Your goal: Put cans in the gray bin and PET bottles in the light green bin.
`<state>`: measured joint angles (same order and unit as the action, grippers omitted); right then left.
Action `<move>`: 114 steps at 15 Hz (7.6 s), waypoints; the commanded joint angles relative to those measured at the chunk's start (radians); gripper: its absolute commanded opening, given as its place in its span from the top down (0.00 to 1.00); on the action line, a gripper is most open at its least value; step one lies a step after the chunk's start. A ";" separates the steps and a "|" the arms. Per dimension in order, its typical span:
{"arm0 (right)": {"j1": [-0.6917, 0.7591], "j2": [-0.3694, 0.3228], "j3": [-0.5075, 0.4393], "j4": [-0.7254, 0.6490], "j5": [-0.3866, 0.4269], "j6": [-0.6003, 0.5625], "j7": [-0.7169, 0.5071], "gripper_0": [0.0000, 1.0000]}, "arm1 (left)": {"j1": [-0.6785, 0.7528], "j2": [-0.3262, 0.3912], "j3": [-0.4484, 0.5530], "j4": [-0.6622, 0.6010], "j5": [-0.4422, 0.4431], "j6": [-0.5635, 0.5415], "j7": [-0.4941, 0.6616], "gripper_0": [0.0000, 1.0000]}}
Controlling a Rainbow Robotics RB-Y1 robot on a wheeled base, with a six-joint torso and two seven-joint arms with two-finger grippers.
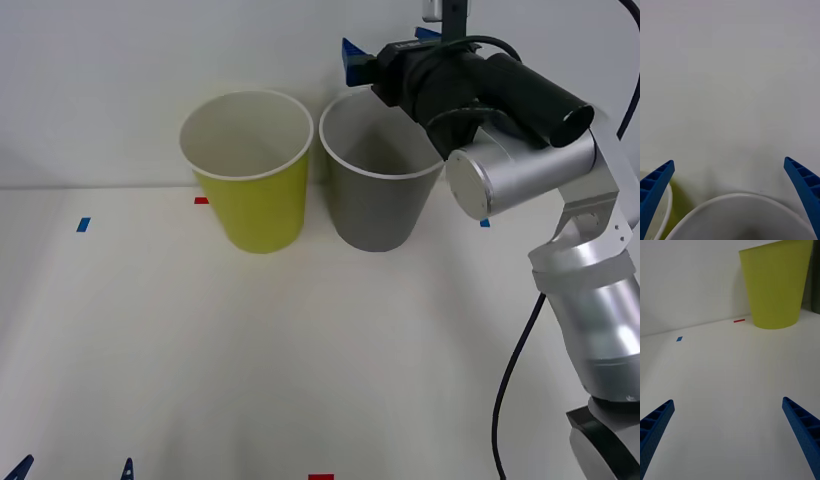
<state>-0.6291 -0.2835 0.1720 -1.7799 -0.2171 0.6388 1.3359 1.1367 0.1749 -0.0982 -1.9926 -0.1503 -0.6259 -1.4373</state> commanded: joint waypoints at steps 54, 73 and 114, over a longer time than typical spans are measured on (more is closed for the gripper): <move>1.232 -0.016 -0.019 -0.193 0.177 -0.944 0.054 0.00 | 0.000 0.000 0.000 0.000 0.000 0.000 0.000 0.00; 1.591 -0.132 -0.080 -0.193 0.217 -1.312 0.028 0.00 | 0.000 0.000 0.000 0.000 0.000 0.000 0.000 0.00; 1.655 -0.120 -0.100 -0.115 0.196 -1.413 0.032 0.00 | 0.000 0.000 0.000 0.000 0.000 0.000 0.000 0.00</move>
<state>1.0262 -0.4035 0.0721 -1.8945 -0.0214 -0.7749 1.3683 1.1367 0.1749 -0.0982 -1.9926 -0.1503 -0.6259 -1.4373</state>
